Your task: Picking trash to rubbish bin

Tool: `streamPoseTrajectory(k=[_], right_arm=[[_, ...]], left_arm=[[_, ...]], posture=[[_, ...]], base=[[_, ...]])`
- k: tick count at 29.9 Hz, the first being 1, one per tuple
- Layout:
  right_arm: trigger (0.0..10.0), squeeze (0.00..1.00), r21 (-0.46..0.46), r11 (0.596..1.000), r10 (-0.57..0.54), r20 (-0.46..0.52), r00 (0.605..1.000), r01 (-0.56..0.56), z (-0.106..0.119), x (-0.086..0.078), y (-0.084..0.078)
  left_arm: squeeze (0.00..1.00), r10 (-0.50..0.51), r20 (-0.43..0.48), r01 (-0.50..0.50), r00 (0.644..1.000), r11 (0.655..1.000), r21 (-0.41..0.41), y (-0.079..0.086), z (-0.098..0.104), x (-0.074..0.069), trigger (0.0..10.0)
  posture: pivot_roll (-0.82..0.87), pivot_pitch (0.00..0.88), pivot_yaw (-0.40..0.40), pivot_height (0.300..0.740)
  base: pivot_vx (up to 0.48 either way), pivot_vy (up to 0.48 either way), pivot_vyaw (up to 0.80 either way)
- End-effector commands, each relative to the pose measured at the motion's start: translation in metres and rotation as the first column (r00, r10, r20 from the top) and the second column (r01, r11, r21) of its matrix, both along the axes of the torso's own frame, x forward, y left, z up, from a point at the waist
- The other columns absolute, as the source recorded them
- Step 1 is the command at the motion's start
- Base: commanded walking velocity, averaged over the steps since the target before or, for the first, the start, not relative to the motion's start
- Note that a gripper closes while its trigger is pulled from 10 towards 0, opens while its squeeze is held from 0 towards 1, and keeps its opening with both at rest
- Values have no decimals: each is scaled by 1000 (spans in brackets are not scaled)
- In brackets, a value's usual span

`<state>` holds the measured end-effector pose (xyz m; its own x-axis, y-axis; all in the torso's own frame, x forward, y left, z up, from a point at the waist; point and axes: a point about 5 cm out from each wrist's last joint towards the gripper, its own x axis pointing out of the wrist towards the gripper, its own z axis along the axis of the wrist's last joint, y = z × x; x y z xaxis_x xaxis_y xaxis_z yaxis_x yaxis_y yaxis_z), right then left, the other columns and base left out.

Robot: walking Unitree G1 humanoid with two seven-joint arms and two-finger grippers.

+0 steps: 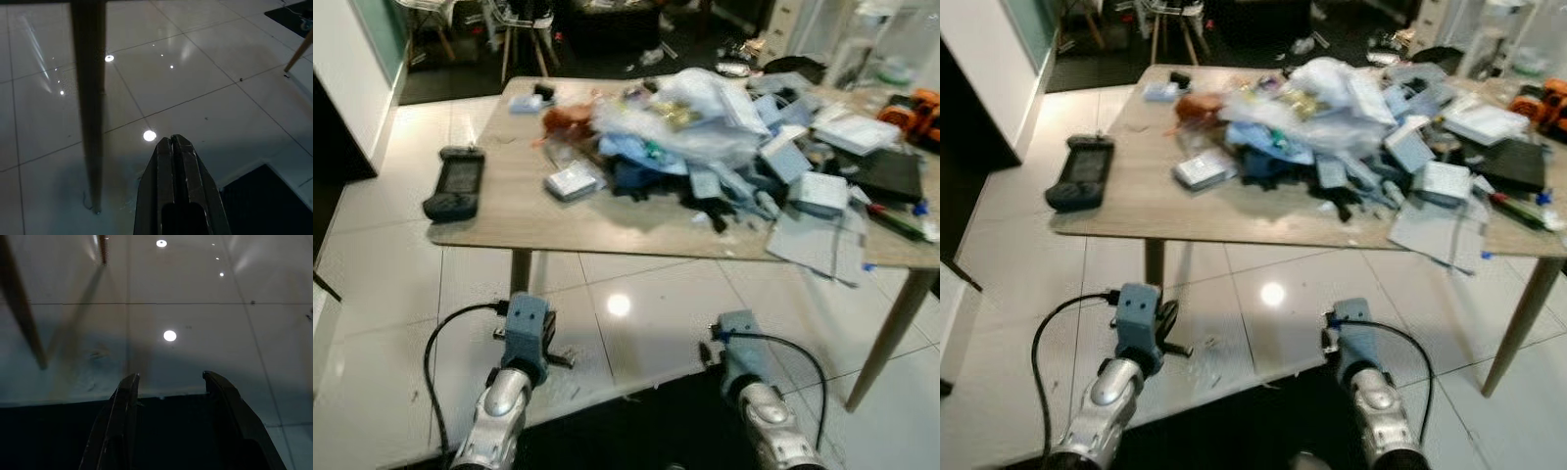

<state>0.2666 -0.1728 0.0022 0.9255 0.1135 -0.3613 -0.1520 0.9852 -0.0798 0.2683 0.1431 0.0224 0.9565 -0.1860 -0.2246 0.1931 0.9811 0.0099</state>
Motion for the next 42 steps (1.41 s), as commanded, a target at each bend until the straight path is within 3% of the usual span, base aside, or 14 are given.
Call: streamPoseTrajectory(k=[1,7,10,12,15,18,19,22,32,33,34,35,36,42], right_arm=[[10000,0,9,1000,-11,-3,1000,11,0,-2,-4],[10000,0,-8,999,44,-3,999,-44,1,-1,-2],[10000,0,-120,987,113,33,993,-108,9,2,-5],[10000,0,-138,985,117,73,990,-106,17,5,-8],[10000,0,-73,996,67,176,982,-55,45,19,-18],[10000,0,-82,996,39,275,961,-17,76,34,-26],[10000,0,-82,996,39,275,961,-17,76,34,-26],[10000,0,-51,999,18,394,919,3,113,48,-32],[10000,0,-44,998,-16,480,877,42,146,56,-38],[10000,655,-46,996,-51,468,883,81,144,58,-46],[10000,655,-47,993,-75,456,887,108,142,59,-51],[10000,1000,-21,992,-104,447,888,126,140,60,-56],[10000,1000,4,988,-143,437,888,157,137,62,-63],[10000,1000,-1,984,-163,415,895,180,131,64,-70]], left_arm=[[0,-4,-12,4,1000,1000,13,0,-2,-2,10000],[0,-2,-7,2,1000,1000,10,0,-1,-1,10000],[0,-3,-4,3,1000,1000,14,-1,-1,-1,10000],[0,-3,-3,3,1000,1000,13,-1,0,0,10000],[0,-9,-7,9,1000,1000,14,0,-1,-1,10000],[0,-42,-13,43,999,998,36,-2,-2,-2,10000],[0,-42,-13,43,999,998,36,-2,-2,-2,10000],[0,-65,-30,66,997,997,46,-5,-5,-3,10000],[0,-62,-24,63,998,997,47,-3,-5,-5,10000],[0,-63,-23,64,998,997,47,-3,-4,-5,10000],[0,-64,-22,65,998,997,47,-3,-4,-5,10000],[0,-66,-19,67,998,997,46,-4,-3,-5,10000],[0,-80,-5,80,997,996,48,-6,0,-3,10000],[0,-120,0,120,993,991,67,-9,2,-2,10000]], posture=[[-40,58,-26,740],[-40,59,-25,740],[-40,65,-21,740],[-41,68,-20,740],[-43,68,-18,740],[-49,75,-12,740],[-49,75,-12,740],[-49,77,-13,740],[-41,85,-14,740],[-38,88,-12,740],[-38,88,-12,740],[-33,90,-12,740],[-25,98,-6,740],[-10,125,-1,740]], base=[[0,0,0],[0,0,0],[0,0,0],[0,0,0],[0,0,0],[0,0,0],[0,0,0],[0,0,0],[0,0,0],[0,0,0],[0,0,0],[0,0,0],[0,0,0],[0,0,0]])
